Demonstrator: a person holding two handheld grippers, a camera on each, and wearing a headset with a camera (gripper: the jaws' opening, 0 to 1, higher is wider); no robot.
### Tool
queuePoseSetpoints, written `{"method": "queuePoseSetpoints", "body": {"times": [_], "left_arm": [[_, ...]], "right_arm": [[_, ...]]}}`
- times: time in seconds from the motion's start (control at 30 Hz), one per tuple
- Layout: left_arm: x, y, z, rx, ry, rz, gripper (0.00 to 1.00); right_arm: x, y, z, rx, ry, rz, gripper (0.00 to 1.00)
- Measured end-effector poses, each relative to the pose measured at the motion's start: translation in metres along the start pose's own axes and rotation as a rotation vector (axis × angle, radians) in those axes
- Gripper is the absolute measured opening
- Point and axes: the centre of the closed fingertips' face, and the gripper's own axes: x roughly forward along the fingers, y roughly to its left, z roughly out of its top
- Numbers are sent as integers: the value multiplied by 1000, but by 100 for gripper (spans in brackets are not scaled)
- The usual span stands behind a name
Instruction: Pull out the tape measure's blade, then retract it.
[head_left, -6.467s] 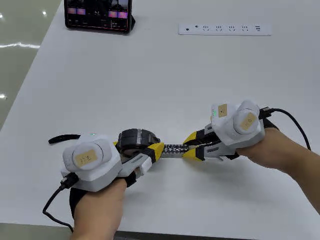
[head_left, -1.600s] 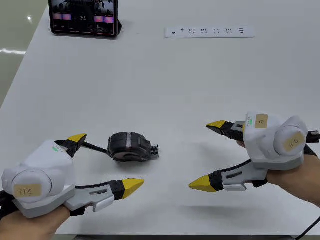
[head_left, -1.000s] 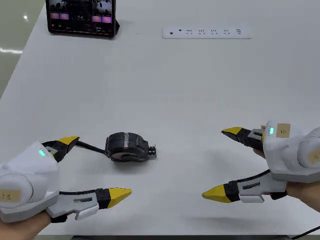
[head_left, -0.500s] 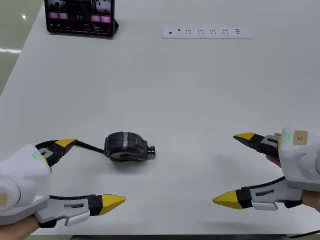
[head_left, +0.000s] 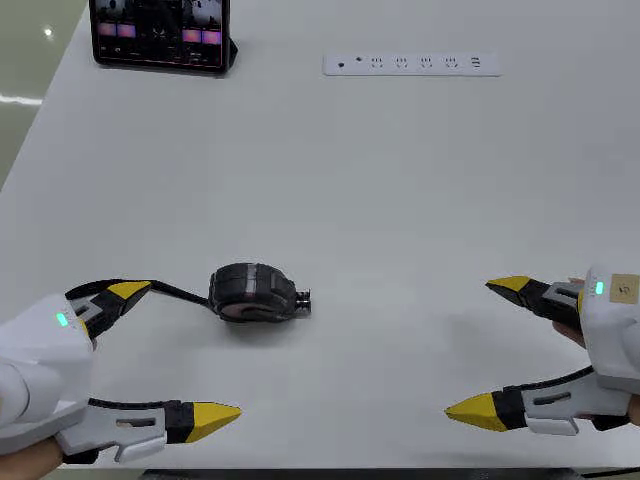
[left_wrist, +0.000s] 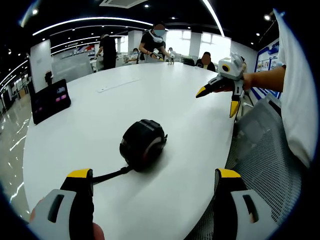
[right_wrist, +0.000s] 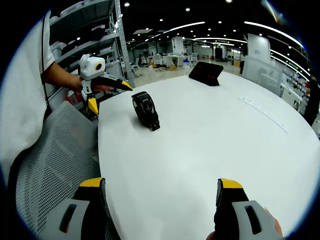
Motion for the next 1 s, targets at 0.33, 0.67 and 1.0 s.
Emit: {"method": "queuePoseSetpoints", "body": {"times": [0.33, 0.67, 1.0], "left_arm": [[-2, 2, -1, 8, 10, -9, 99], [-3, 2, -4, 10, 17, -19, 99], [-3, 5, -1, 17, 11, -16, 99]], "right_arm": [[-4, -4, -3, 13, -5, -11, 90], [-6, -6, -6, 19, -3, -18, 90], [-5, -6, -5, 19, -8, -19, 91]]}}
